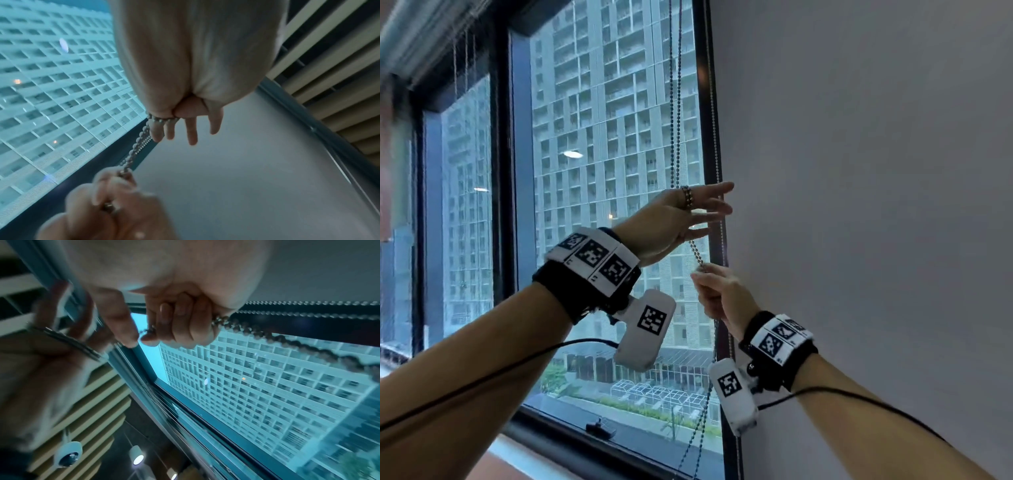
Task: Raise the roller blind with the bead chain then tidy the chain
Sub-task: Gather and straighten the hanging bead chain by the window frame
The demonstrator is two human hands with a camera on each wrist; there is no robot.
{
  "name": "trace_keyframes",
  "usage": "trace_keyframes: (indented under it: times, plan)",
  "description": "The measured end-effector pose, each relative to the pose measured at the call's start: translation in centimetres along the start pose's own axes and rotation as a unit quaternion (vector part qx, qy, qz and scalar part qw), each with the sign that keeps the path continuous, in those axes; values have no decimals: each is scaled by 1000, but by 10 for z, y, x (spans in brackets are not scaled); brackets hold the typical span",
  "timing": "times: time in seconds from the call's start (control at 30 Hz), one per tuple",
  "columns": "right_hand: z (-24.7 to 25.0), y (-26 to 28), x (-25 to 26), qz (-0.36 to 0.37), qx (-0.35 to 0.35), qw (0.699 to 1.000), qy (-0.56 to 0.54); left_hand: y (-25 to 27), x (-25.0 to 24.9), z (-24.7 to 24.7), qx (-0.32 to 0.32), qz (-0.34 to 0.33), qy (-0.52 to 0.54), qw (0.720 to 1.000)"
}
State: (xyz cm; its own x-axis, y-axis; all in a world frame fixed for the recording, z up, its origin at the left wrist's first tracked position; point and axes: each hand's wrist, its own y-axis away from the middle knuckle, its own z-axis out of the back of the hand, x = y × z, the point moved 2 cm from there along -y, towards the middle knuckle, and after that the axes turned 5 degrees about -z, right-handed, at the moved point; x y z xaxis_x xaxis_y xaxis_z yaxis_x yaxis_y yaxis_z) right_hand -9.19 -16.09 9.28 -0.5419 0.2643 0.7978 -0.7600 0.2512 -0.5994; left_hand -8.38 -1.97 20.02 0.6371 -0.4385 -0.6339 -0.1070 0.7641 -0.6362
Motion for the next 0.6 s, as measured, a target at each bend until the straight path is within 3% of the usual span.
trace_keyframes:
  times: [0.17,0.33,0.47,0.6]
  plan:
    - [1,4,34,30,8,998,-59,-1,-1,-2,22,-6,-129,991]
    - [2,10,66,93,-20,995,23,-8,1,2,8,-38,-192,981]
    - [8,15,75,110,-31,993,39,-11,8,7,3,-52,-303,952]
    - [8,15,87,124,-30,989,70,-9,23,2,46,-28,-400,915]
